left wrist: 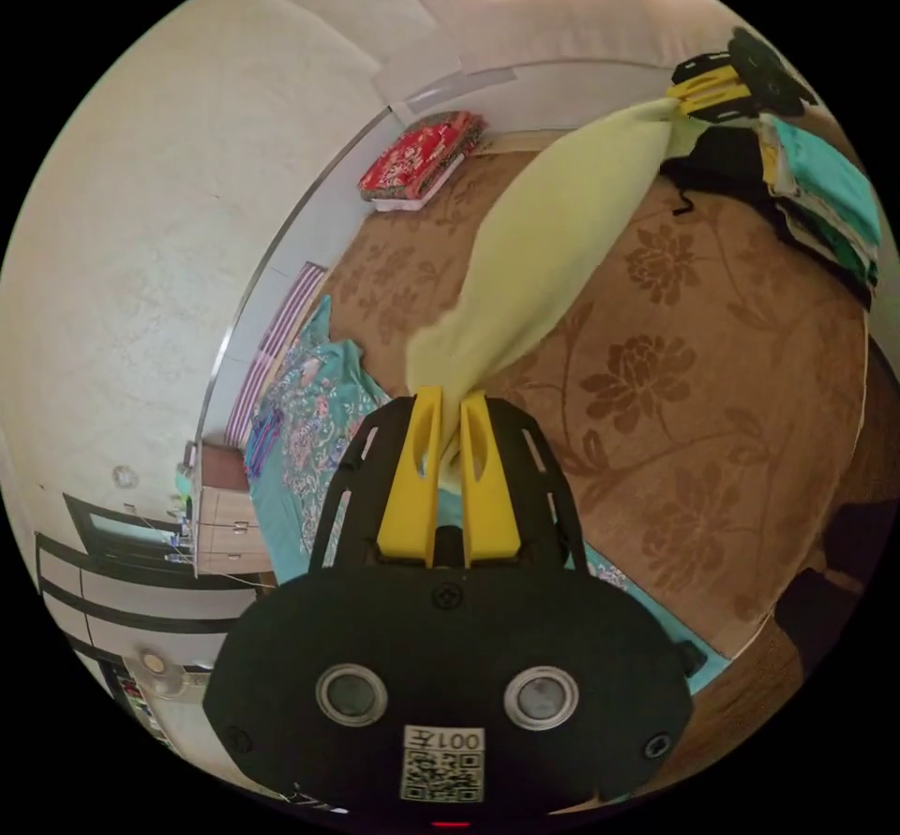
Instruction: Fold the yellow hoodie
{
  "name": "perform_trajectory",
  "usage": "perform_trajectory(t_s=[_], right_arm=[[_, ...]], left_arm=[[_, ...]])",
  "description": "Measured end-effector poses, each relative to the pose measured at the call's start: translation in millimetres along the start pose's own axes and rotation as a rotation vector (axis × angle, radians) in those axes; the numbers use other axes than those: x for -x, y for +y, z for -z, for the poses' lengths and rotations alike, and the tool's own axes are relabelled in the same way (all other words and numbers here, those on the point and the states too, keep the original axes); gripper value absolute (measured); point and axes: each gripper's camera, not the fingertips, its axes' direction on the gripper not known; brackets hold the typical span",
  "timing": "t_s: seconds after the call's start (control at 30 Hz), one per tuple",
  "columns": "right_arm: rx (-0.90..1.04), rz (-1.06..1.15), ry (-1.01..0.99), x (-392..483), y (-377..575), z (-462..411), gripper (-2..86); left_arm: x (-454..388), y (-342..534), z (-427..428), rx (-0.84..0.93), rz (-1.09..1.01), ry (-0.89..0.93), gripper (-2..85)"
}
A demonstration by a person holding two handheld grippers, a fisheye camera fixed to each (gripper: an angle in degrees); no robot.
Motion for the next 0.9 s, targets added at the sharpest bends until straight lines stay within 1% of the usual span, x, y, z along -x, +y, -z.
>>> perform_trajectory(t_s=[0.13,0.2,0.23,0.27,0.3,0.37,0.4,0.43,0.47,0.57,0.6,0.67,0.7,0.73,0.77,0.8,0.83,0.87,0.9], right_arm=[[-0.021,0.053,0.014,45,33,-2,2.3],[-0.004,0.116,-0.013,100,64,-13,2.3],[0.004,0.132,-0.032,116,73,-16,2.3],[0.03,0.172,-0.09,152,94,-22,2.2],[0.064,0.233,-0.154,190,116,-28,2.1],[0.135,0.341,-0.245,245,150,-32,2.0],[0.15,0.386,-0.258,272,171,-30,2.0],[0.142,0.398,-0.243,281,180,-27,2.0],[0.142,0.387,-0.236,288,193,-24,1.9],[0.185,0.231,-0.343,267,207,-28,1.8],[0.225,0.161,-0.383,254,212,-35,1.6],[0.302,0.095,-0.446,239,224,-49,1.3],[0.347,0.062,-0.452,231,236,-57,0.9],[0.369,0.046,-0.448,226,242,-60,0.9],[0.405,0.004,-0.424,215,254,-66,0.8],[0.41,-0.035,-0.419,201,266,-67,0.8],[0.403,-0.06,-0.419,193,272,-68,0.8],[0.389,-0.133,-0.426,174,283,-70,1.0],[0.379,-0.209,-0.452,153,294,-75,1.3]], left_arm=[[-69,30,-16,-0.023,-0.011,-0.085,3.2],[-111,50,-30,-0.003,-0.028,-0.088,3.1],[-143,65,-41,0.032,-0.06,-0.069,3.0],[-178,82,-51,0.077,-0.116,-0.039,2.9],[-195,91,-55,0.101,-0.139,-0.017,2.8],[-255,124,-63,0.217,-0.237,0.086,2.0],[-266,131,-62,0.228,-0.241,0.08,1.8],[-279,143,-58,0.222,-0.24,0.047,1.5],[-284,148,-53,0.215,-0.229,0.071,1.3],[-275,143,-51,0.242,-0.162,0.163,1.3],[-272,142,-52,0.252,-0.149,0.179,1.3],[-260,142,-63,0.322,-0.098,0.258,0.8],[-256,143,-66,0.347,-0.076,0.268,0.6],[-248,147,-71,0.407,-0.012,0.264,-0.1],[-240,154,-80,0.509,0.046,0.214,-0.5],[-237,159,-84,0.56,0.071,0.185,-0.6],[-228,170,-89,0.647,0.139,0.133,-0.8],[-217,178,-90,0.712,0.221,0.128,-0.8],[-212,180,-88,0.727,0.268,0.141,-0.8]])
